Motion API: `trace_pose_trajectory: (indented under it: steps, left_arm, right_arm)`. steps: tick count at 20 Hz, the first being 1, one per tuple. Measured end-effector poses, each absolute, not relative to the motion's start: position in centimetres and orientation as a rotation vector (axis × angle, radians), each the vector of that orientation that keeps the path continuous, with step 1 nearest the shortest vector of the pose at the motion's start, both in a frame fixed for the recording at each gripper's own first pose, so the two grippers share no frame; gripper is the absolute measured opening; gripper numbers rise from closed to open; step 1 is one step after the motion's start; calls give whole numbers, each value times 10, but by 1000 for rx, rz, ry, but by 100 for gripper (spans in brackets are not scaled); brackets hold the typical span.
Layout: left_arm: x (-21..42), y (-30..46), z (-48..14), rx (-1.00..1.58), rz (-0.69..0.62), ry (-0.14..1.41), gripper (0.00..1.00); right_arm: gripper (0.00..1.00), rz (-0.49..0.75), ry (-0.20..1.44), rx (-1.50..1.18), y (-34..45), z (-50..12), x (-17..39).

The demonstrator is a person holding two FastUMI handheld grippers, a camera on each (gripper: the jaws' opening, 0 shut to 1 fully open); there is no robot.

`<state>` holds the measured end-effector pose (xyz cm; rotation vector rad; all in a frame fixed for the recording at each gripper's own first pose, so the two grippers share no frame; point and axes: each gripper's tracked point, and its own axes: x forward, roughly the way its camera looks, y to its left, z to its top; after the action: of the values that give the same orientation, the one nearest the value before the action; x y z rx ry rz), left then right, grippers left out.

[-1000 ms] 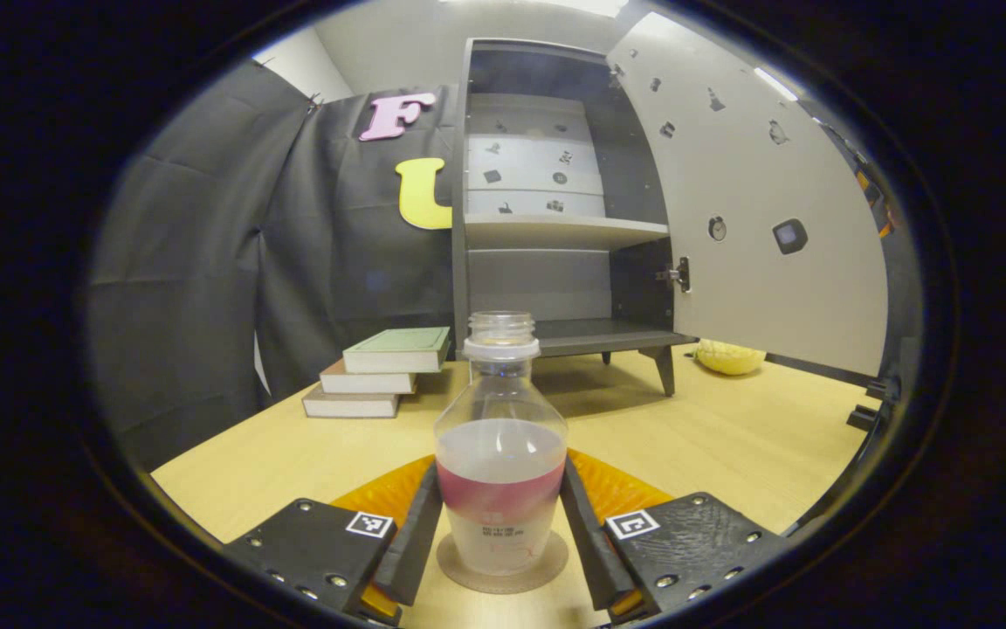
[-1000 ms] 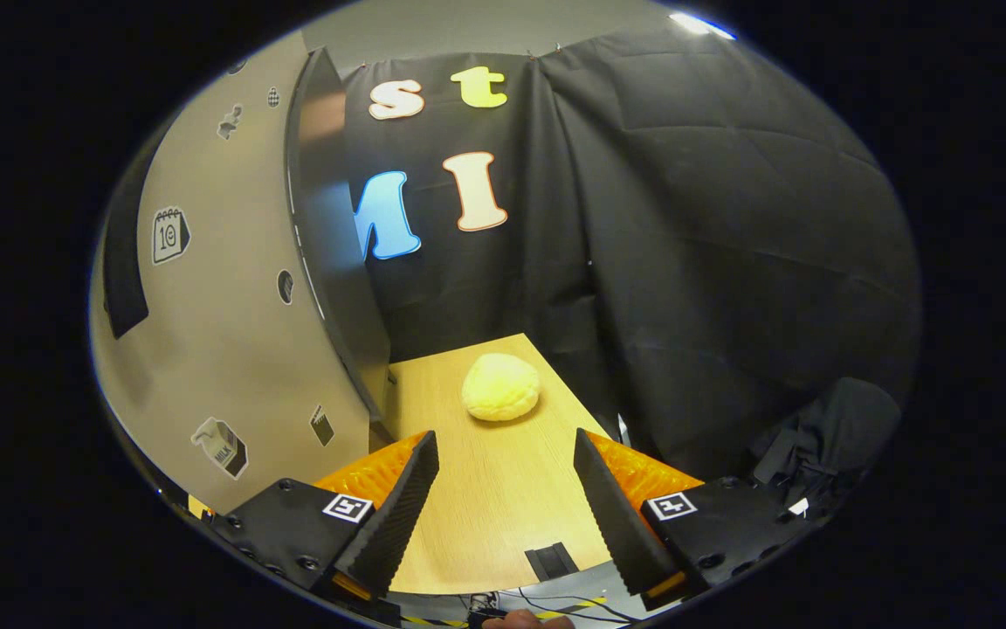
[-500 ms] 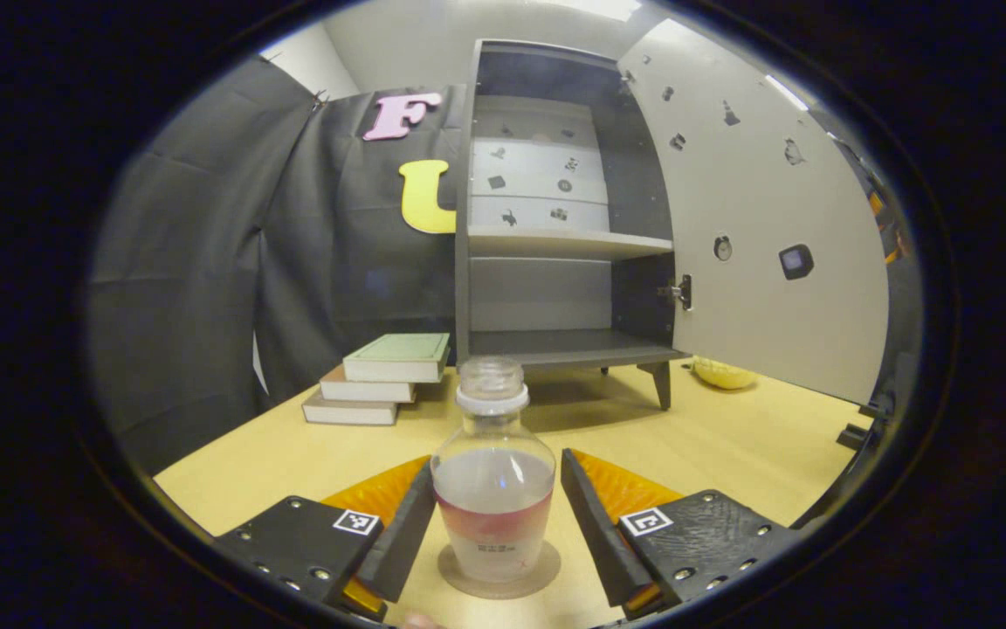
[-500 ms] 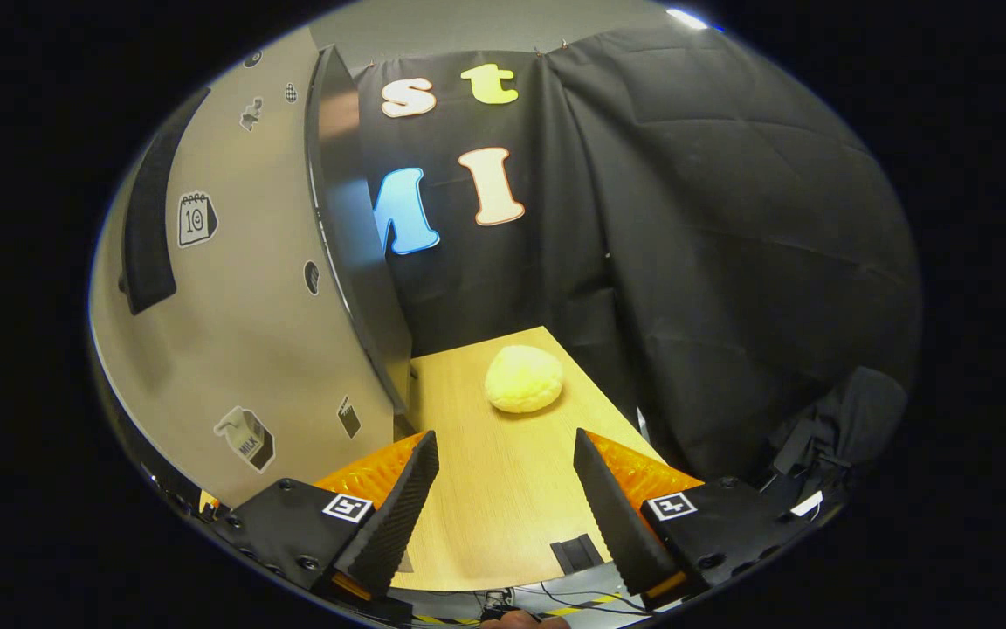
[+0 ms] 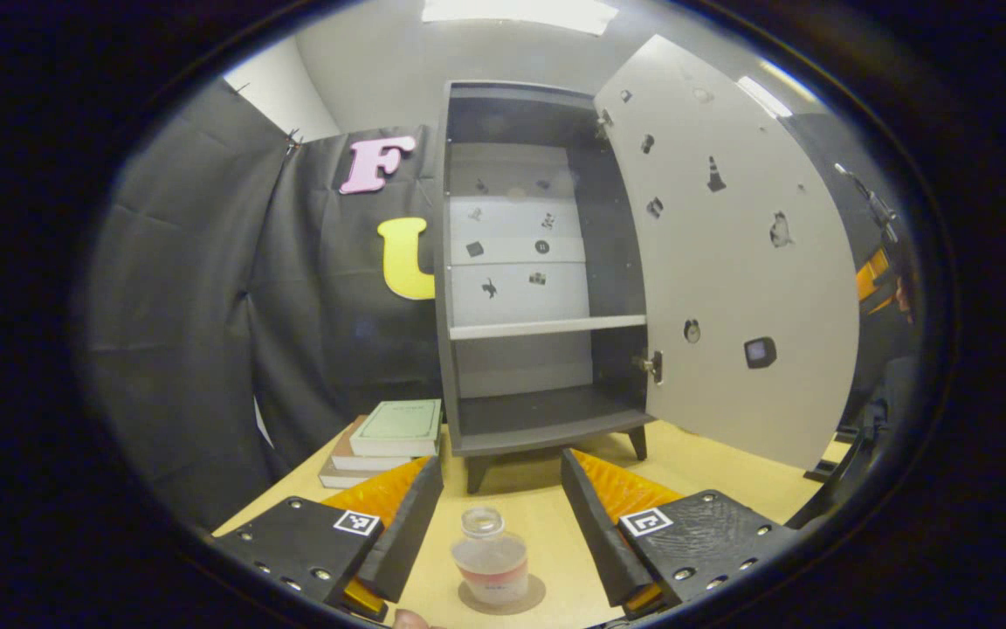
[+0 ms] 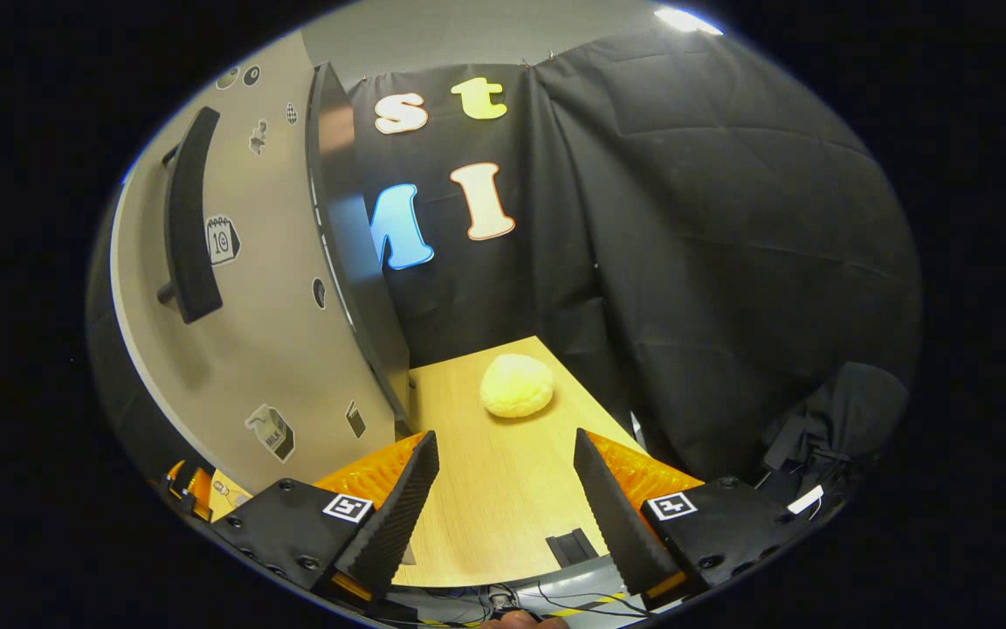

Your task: Open the cabinet door with the right hand, grasp the bottle in the cabinet with the left hand and place it on the coaster, then close the cabinet door with the right hand.

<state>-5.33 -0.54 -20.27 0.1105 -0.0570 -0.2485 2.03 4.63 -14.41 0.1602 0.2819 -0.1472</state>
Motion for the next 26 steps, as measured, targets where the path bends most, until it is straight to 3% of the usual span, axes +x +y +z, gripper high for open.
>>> trace_pose_trajectory:
  steps: [7, 13, 14, 18, 19, 22, 24, 25, 26]
  left_arm:
    - [-98, -4, -116, 78, -163, -15, 82]
    - [-139, -6, -57, -11, -14, 12, 82]
    - [-145, -6, -52, -20, 12, 25, 82]
    - [-160, -17, -31, -51, 67, 52, 82]
    - [-162, -16, -28, -58, 81, 57, 82]
    - [-157, -14, -29, -59, 101, 85, 82]
    - [-155, -10, -29, -45, 105, 74, 84]
    - [-150, -9, -30, -47, 95, 72, 84]
    - [-144, -5, -28, -53, 79, 68, 82]
  right_arm:
    - [98, -127, 184, 168, 35, -96, 21]
    - [98, 18, 153, 174, 47, -61, 38]
    - [93, 44, 158, 175, 48, -54, 40]
    - [98, 156, 180, 162, 62, -27, 48]
    - [93, 184, 182, 148, 69, -20, 50]
    - [98, 226, 185, 135, 86, -3, 51]
    - [93, 270, 151, 144, 107, 11, 53]
    - [98, 278, 135, 149, 112, 18, 54]
    - [93, 277, 127, 155, 115, 21, 54]
